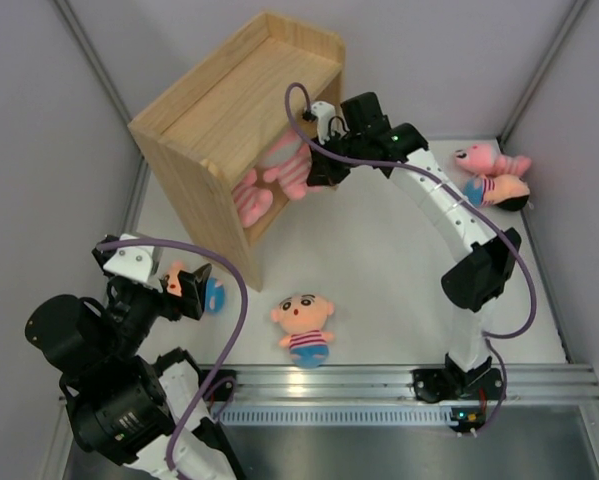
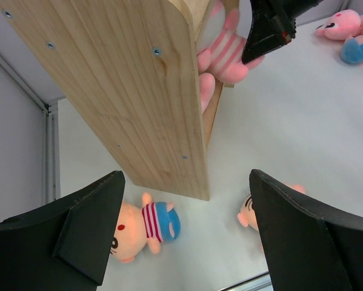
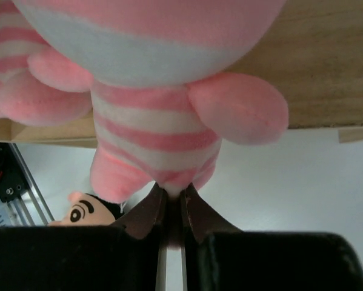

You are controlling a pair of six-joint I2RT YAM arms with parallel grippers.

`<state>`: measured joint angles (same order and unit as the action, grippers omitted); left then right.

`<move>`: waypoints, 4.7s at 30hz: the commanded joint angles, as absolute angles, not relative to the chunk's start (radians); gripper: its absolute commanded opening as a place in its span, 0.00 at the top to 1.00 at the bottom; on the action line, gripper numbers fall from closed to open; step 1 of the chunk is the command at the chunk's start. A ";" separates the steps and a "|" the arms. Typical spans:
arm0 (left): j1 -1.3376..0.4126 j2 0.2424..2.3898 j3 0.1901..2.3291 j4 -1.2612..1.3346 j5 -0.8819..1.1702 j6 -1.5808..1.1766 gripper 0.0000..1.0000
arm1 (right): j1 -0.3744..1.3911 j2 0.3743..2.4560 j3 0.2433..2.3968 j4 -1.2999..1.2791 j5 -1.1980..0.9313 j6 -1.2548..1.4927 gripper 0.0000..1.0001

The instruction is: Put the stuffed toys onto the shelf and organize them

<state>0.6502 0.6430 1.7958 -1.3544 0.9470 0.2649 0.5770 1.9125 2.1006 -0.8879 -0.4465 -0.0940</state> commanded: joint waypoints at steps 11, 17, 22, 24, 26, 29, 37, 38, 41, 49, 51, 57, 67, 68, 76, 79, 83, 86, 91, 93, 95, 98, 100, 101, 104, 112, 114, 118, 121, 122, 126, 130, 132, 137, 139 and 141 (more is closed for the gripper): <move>0.655 0.617 1.830 -1.333 0.931 0.293 0.09 | 0.614 1.983 2.227 -0.784 -0.284 -0.018 0.79; 0.655 0.615 1.825 -1.331 0.937 0.291 0.09 | 0.612 1.950 2.134 -0.681 -0.293 0.026 0.57; 0.655 0.607 1.821 -1.332 0.925 0.305 0.09 | 0.603 1.927 2.054 -0.601 -0.267 0.084 0.47; 0.653 0.601 1.819 -1.333 0.927 0.310 0.09 | 0.598 1.882 1.973 -0.524 -0.244 0.104 0.46; 0.655 0.600 1.810 -1.332 0.931 0.311 0.09 | 0.595 1.811 1.842 -0.436 -0.239 0.146 0.46; 0.655 0.600 1.798 -1.333 0.940 0.307 0.09 | 0.592 1.741 1.725 -0.246 -0.244 0.212 0.51; 0.655 0.584 1.795 -1.332 0.913 0.322 0.09 | 0.555 1.746 1.692 -0.164 -0.385 0.183 0.53; 0.655 0.586 1.793 -1.333 0.914 0.324 0.09 | 0.542 1.746 1.683 -0.152 -0.397 0.189 0.50; 0.655 0.584 1.787 -1.333 0.920 0.321 0.09 | 0.532 1.732 1.629 -0.077 -0.420 0.221 0.46; 0.653 0.584 1.782 -1.332 0.910 0.322 0.09 | 0.528 1.776 1.620 0.038 -0.388 0.333 0.43; 0.655 0.584 1.781 -1.333 0.908 0.322 0.09 | 0.526 1.792 1.637 0.041 -0.393 0.348 0.43; 0.653 0.586 1.775 -1.333 0.896 0.330 0.09 | 0.520 1.827 1.632 0.147 -0.486 0.347 0.56; 0.655 0.587 1.772 -1.333 0.884 0.339 0.09 | 0.463 1.884 1.646 0.201 -0.751 0.221 0.97; 0.655 0.588 1.773 -1.332 0.884 0.341 0.09 | 0.456 1.888 1.658 0.196 -0.796 0.197 0.98; 0.657 0.594 1.773 -1.335 0.877 0.341 0.09 | 0.451 1.948 1.782 0.003 -1.022 -0.074 0.99; 0.657 0.597 1.781 -1.333 0.874 0.330 0.09 | 0.453 1.988 1.818 0.033 -1.052 -0.023 0.99; 0.655 0.600 1.787 -1.333 0.867 0.333 0.09 | 0.451 2.039 1.874 0.055 -1.132 0.032 1.00; 0.657 0.601 1.789 -1.333 0.867 0.336 0.09 | 0.451 2.075 1.930 0.040 -1.222 0.035 1.00; 0.655 0.606 1.789 -1.335 0.867 0.336 0.09 | 0.448 2.086 1.922 0.083 -1.122 0.072 0.94; 0.657 0.606 1.787 -1.335 0.865 0.336 0.09 | 0.442 2.091 1.924 0.083 -1.062 0.098 0.87; 0.657 0.603 1.786 -1.335 0.865 0.339 0.09 | 0.433 2.083 1.907 0.083 -0.997 0.115 0.67; 0.657 0.598 1.778 -1.333 0.862 0.347 0.09 | 0.410 2.040 1.856 0.084 -0.914 0.136 0.43; 0.655 0.594 1.773 -1.333 0.865 0.351 0.09 | 0.393 1.985 1.804 0.084 -0.859 0.150 0.31; 0.657 0.594 1.769 -1.333 0.868 0.353 0.09 | 0.378 1.962 1.784 0.089 -0.821 0.161 0.27; 0.657 0.592 1.756 -1.335 0.880 0.359 0.09 | 0.342 1.859 1.720 0.101 -0.752 0.186 0.04; 0.655 0.620 1.762 -1.335 0.888 0.361 0.09 | 0.152 1.658 1.648 0.066 -0.646 0.236 0.00; 0.657 0.627 1.766 -1.335 0.888 0.362 0.09 | 0.097 1.661 1.654 0.039 -0.620 0.239 0.00; 0.657 0.647 1.778 -1.333 0.879 0.360 0.09 | -0.093 1.758 1.718 0.003 -0.403 0.316 0.01; 0.655 0.647 1.792 -1.335 0.865 0.360 0.09 | -0.202 1.929 1.880 -0.182 -0.214 0.334 0.19; 0.657 0.646 1.792 -1.335 0.862 0.360 0.09 | -0.219 1.977 1.938 -0.245 -0.183 0.319 0.22; 0.657 0.638 1.784 -1.335 0.835 0.364 0.09 | -0.264 2.143 2.040 -0.304 -0.039 0.218 0.26; 0.657 0.644 1.764 -1.335 0.798 0.368 0.09 | -0.331 2.209 2.037 -0.299 0.075 0.215 0.34; 0.658 0.650 1.764 -1.335 0.779 0.367 0.09 | -0.357 2.242 2.037 -0.293 0.087 0.218 0.37; 0.661 0.676 1.775 -1.335 0.772 0.350 0.10 | -0.406 2.302 2.037 -0.261 0.098 0.157 0.41; 0.663 0.680 1.773 -1.335 0.773 0.336 0.10 | -0.422 2.316 2.040 -0.250 0.057 0.179 0.41; 0.666 0.680 1.773 -1.335 0.764 0.333 0.10 | -0.434 2.327 2.046 -0.241 0.049 0.196 0.39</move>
